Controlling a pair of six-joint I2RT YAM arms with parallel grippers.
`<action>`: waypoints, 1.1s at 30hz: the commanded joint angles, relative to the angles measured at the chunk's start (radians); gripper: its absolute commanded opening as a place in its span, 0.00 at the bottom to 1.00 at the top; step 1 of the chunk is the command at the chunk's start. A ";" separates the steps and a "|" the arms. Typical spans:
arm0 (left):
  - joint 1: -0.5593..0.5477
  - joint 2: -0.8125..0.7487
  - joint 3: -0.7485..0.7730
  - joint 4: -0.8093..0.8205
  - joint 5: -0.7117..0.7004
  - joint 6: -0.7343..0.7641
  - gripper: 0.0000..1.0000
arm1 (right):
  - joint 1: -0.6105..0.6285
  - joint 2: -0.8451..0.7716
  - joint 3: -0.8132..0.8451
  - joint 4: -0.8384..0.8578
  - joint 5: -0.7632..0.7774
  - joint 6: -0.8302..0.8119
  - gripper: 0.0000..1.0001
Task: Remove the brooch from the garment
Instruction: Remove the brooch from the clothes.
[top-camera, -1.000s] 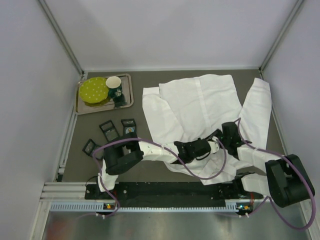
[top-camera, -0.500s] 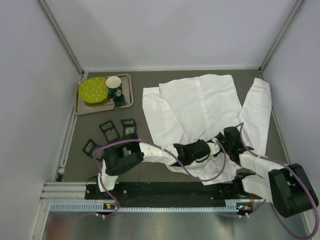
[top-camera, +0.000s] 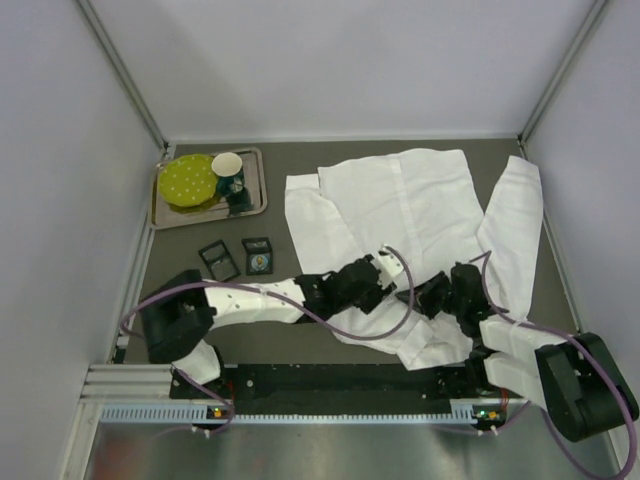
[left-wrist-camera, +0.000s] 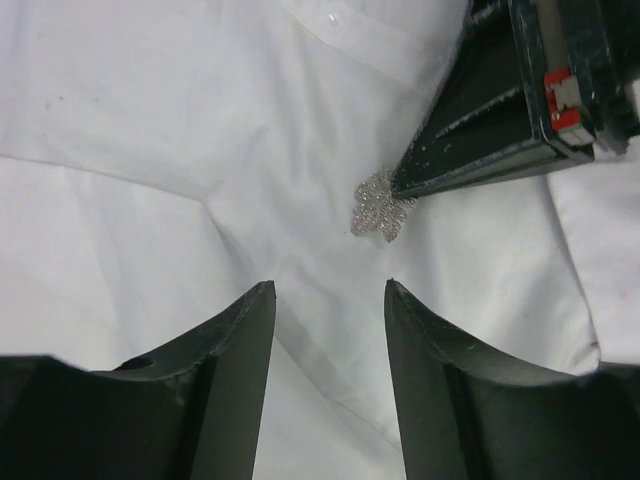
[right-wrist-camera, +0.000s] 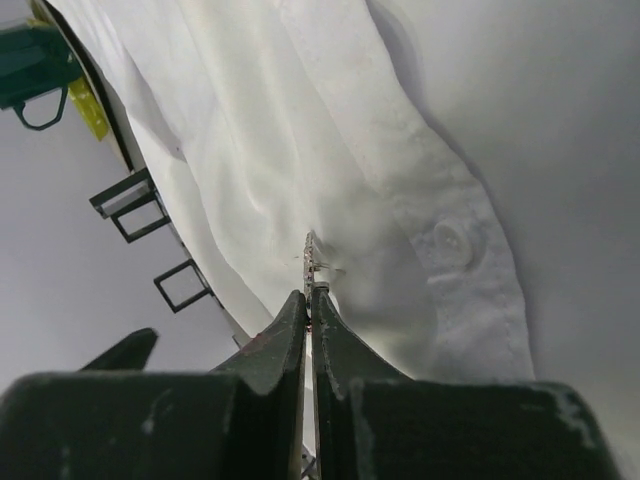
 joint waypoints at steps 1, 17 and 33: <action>0.059 -0.149 -0.064 0.096 0.136 -0.155 0.52 | -0.002 -0.027 -0.028 0.105 0.007 -0.057 0.00; 0.214 -0.031 -0.134 0.315 0.363 -0.550 0.33 | -0.014 0.091 -0.114 0.455 -0.057 -0.078 0.00; 0.269 -0.252 -0.294 0.390 0.301 -0.568 0.34 | -0.016 0.482 -0.158 1.064 -0.164 0.016 0.00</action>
